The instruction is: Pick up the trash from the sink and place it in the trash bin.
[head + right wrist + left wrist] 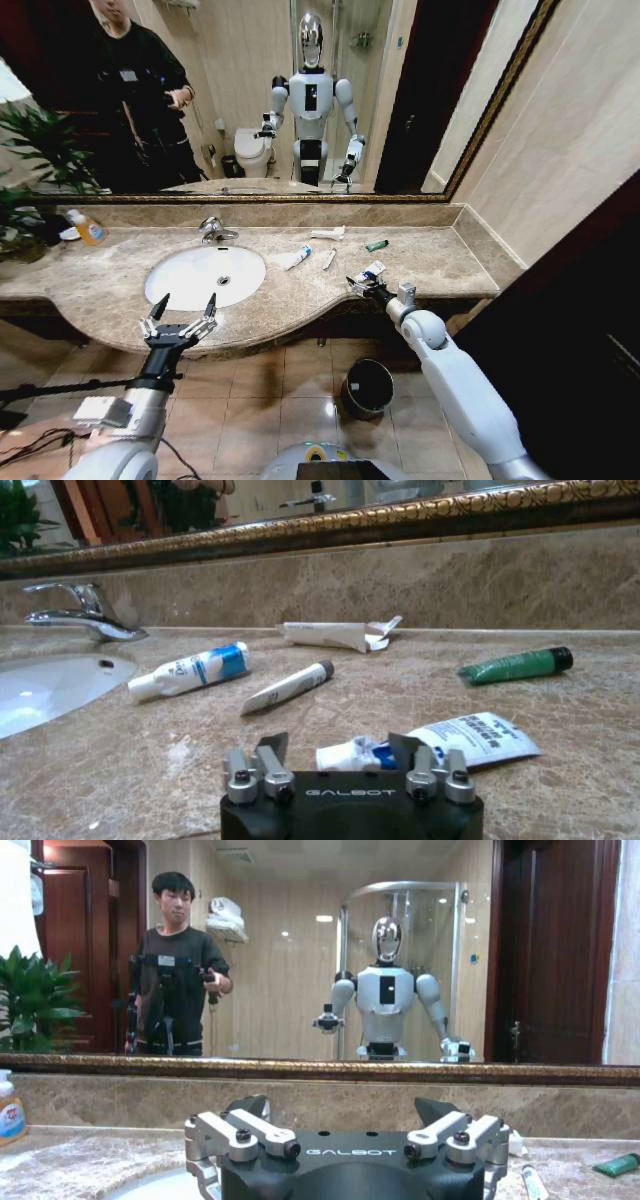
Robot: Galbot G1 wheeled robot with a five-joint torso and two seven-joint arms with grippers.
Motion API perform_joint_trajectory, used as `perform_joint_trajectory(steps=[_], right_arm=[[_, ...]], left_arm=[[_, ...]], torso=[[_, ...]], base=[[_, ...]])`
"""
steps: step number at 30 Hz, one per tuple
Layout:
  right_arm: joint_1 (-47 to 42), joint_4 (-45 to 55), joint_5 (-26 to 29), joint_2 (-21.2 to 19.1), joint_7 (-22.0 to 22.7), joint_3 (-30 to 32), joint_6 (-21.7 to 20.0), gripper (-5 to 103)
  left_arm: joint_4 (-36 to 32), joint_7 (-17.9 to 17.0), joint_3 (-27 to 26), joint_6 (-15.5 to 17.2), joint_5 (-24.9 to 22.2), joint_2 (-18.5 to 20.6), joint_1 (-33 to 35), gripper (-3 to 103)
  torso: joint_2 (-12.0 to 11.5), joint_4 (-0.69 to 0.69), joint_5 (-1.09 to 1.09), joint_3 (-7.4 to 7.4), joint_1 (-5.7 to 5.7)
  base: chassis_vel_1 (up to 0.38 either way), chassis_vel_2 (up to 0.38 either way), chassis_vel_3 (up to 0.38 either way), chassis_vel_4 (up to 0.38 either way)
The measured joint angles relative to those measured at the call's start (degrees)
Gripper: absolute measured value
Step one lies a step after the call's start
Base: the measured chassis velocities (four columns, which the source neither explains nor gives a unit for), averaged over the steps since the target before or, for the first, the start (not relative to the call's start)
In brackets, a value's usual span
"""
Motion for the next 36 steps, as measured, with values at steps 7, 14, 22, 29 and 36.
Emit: perform_joint_trajectory(steps=[7,14,22,29,36], right_arm=[[-0.3,0.3,-1.2,0.2,0.0,-0.1,0.5,38],[-0.6,1.6,-1.4,0.3,-0.1,-0.3,0.6,16],[-1.9,4.8,-1.1,0.1,-0.6,0.4,0.2,28],[-2.8,5.0,-1.3,0.0,-0.9,0.3,-0.1,50],[-2.0,3.6,-2.2,0.2,-0.3,-1.0,-0.1,78]], left_arm=[[0.0,0.0,0.0,0.0,0.0,0.0,0.0,100],[0.0,0.0,0.0,0.0,0.0,0.0,0.0,100],[0.0,0.0,0.0,0.0,0.0,0.0,0.0,100],[0.0,0.0,0.0,0.0,0.0,0.0,0.0,100],[0.0,0.0,0.0,0.0,0.0,0.0,0.0,100]], torso=[[0.0,0.0,0.0,0.0,0.0],[0.0,0.0,0.0,0.0,0.0],[0.0,0.0,0.0,0.0,0.0],[0.0,0.0,0.0,0.0,0.0],[0.0,0.0,0.0,0.0,0.0]], base=[[0.0,0.0,0.0,0.0],[0.0,0.0,0.0,0.0],[0.0,0.0,0.0,0.0],[0.0,0.0,0.0,0.0],[0.0,0.0,0.0,0.0]])
